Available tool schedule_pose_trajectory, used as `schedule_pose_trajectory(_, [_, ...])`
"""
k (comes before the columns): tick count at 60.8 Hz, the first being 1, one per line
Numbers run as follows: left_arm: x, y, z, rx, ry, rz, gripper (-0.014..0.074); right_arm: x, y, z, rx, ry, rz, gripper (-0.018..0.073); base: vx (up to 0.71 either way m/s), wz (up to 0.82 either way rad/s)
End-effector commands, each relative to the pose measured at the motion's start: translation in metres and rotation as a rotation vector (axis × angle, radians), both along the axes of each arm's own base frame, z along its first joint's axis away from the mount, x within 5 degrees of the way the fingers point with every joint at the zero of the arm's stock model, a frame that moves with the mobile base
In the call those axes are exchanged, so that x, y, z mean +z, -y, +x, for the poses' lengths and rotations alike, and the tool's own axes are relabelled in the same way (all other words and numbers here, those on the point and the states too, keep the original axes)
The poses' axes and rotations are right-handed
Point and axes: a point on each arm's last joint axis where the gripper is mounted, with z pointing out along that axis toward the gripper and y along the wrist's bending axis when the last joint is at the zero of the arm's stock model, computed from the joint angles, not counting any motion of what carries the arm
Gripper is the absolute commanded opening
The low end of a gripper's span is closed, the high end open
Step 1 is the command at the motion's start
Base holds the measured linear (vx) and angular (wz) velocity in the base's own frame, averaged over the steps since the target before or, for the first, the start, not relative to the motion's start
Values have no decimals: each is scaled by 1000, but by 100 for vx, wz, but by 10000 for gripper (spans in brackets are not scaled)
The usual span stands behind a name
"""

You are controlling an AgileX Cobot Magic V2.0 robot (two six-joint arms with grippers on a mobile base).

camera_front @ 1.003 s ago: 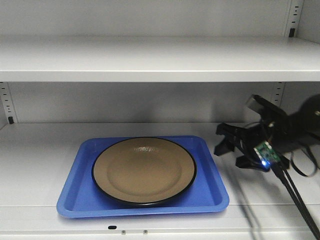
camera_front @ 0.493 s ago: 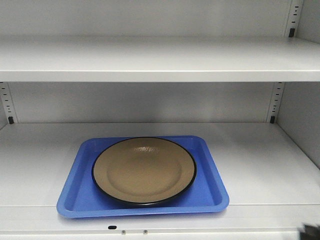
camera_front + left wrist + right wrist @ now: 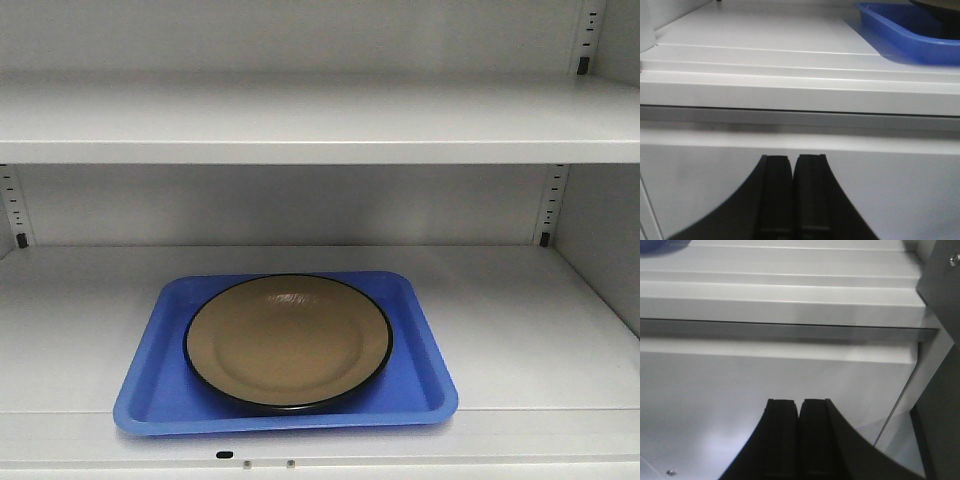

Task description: Place disk in tray to left cabinet

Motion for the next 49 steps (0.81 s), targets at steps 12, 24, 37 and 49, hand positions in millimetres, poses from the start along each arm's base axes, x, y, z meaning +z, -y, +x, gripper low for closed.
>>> schedule_pose_trajectory(12, [4, 0, 1, 3, 80, -6, -6, -26, -1, -12, 34, 343, 14, -8, 0, 0])
schedule_pose_trajectory(24, [4, 0, 1, 3, 79, -6, -6, -24, 1, -21, 19, 411, 19, -7, 0, 0])
schedule_pose_trajectory(37, [4, 0, 1, 3, 79, -6, -6, -22, 3, -23, -15, 450, 27, -5, 0, 0])
schedule_pose_trajectory(49, [4, 0, 1, 3, 79, -6, -6, -22, 3, -23, -18, 449, 42, -6, 0, 0])
